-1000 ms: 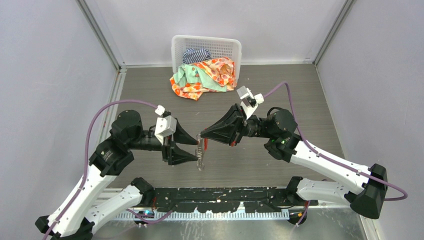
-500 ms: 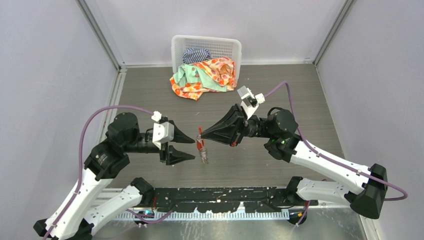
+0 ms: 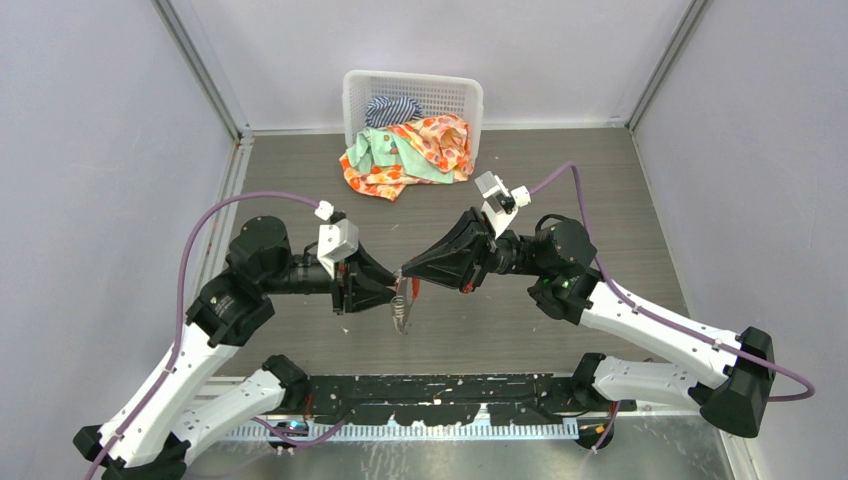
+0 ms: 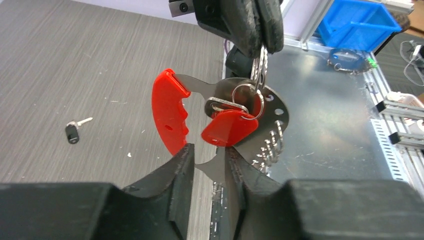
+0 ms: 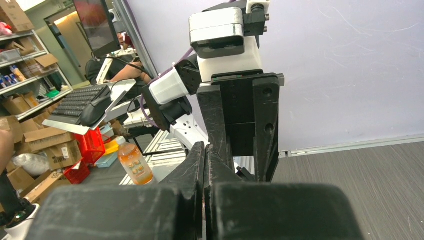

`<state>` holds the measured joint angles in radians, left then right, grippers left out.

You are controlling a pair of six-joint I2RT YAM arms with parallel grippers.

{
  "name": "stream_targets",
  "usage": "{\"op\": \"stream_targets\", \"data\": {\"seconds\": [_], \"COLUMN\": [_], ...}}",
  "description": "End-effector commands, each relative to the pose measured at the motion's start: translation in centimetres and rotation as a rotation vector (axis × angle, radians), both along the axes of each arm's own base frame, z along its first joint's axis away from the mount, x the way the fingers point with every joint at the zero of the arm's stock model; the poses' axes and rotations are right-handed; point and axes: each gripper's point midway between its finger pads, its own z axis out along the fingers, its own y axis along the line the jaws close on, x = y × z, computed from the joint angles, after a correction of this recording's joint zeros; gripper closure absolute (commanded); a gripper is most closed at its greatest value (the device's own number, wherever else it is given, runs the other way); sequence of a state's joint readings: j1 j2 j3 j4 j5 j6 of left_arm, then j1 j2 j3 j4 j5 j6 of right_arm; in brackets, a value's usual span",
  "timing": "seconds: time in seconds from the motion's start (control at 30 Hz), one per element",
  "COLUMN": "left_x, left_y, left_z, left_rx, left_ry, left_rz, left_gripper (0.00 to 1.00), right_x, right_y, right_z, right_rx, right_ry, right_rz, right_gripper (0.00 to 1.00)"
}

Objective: Put the keys on the keyring

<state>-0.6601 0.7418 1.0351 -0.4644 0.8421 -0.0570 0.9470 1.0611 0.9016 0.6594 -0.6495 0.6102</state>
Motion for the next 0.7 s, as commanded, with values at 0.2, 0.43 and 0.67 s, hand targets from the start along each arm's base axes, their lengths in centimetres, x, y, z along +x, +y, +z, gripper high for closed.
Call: {"op": "stream_targets", "data": {"seconds": [0.2, 0.43, 0.67], "left_x": [-1.6, -1.5, -1.0], "left_y": [0.1, 0.3, 0.2], "left_z": [2.1, 2.8, 3.3], "left_rx": [-0.073, -0.093, -0.107], "left_ry": [-0.032, -0.053, -0.072], "left_rz": [-0.073, -0.063, -0.044], "left_gripper": [0.99, 1.00, 1.00], "right_x": [-0.6, -0.5, -0.5], "right_y": [-0.8, -0.6, -0.2], "right_z": [2.7, 2.2, 1.9], "right_rx": [0.081, 0.063, 0.041], "right_ry": [-0.043, -0.036, -0.021], "right_rz": [0.007, 0.008, 0.026], "right_gripper": [0.99, 0.99, 0.99]}}
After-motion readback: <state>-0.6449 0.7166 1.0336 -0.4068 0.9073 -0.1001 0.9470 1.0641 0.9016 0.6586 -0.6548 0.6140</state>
